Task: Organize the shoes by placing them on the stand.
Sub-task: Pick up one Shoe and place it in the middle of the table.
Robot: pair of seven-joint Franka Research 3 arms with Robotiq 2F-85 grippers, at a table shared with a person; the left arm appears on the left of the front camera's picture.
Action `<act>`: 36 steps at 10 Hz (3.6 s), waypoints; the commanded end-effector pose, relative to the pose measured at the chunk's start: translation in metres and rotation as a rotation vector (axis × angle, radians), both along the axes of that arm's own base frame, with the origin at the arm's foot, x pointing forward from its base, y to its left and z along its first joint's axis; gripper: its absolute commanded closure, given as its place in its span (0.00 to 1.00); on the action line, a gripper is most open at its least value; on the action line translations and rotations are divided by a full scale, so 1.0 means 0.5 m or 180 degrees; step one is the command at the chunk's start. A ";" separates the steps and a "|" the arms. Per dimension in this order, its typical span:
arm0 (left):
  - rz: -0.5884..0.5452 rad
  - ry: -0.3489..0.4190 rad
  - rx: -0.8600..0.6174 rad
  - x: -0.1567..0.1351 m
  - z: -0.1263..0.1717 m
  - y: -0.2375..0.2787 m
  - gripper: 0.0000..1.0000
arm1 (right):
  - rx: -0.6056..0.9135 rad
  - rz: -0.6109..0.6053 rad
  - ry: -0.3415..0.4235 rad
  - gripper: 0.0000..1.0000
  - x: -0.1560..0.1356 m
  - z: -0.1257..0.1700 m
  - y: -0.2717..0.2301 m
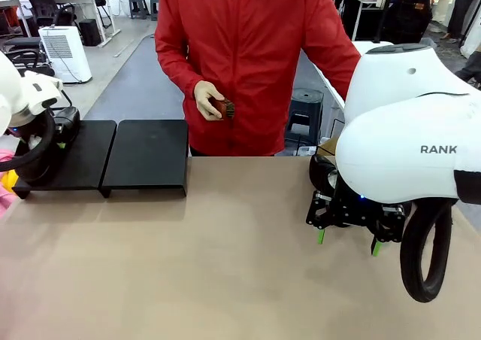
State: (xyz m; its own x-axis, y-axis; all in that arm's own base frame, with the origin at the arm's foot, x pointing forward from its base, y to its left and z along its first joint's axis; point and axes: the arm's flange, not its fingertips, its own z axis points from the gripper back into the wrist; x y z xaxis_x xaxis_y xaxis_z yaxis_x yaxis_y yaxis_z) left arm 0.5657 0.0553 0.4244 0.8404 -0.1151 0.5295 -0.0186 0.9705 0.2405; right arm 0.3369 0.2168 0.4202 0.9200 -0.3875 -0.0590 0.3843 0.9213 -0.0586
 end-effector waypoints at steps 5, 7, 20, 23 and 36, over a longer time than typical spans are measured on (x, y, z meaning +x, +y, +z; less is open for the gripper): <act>0.0161 -0.0501 -0.0009 -0.102 0.168 -0.054 0.10 | 0.0013 0.0035 -0.0004 0.00 0.001 0.003 -0.001; 0.0005 -0.0816 -0.0089 -0.173 0.224 -0.085 0.10 | 0.0013 0.0035 -0.0004 0.00 0.001 0.003 -0.001; -0.0759 0.0028 -0.1104 -0.297 0.235 -0.305 0.10 | 0.0013 0.0035 -0.0004 0.00 0.001 0.003 -0.001; -0.0551 0.0183 -0.1208 -0.407 0.267 -0.311 0.10 | 0.0013 0.0035 -0.0004 0.00 0.001 0.003 -0.001; -0.0506 0.0211 -0.1283 -0.419 0.278 -0.310 0.10 | 0.0040 0.0678 -0.0669 0.00 0.143 -0.032 -0.049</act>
State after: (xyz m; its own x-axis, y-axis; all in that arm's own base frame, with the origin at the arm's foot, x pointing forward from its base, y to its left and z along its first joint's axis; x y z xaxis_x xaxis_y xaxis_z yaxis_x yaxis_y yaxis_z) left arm 0.3547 -0.1027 0.5634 0.8650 -0.0283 0.5010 0.1304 0.9768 -0.1700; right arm 0.4120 0.1897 0.3994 0.9778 -0.1598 0.1352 0.1584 0.9872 0.0210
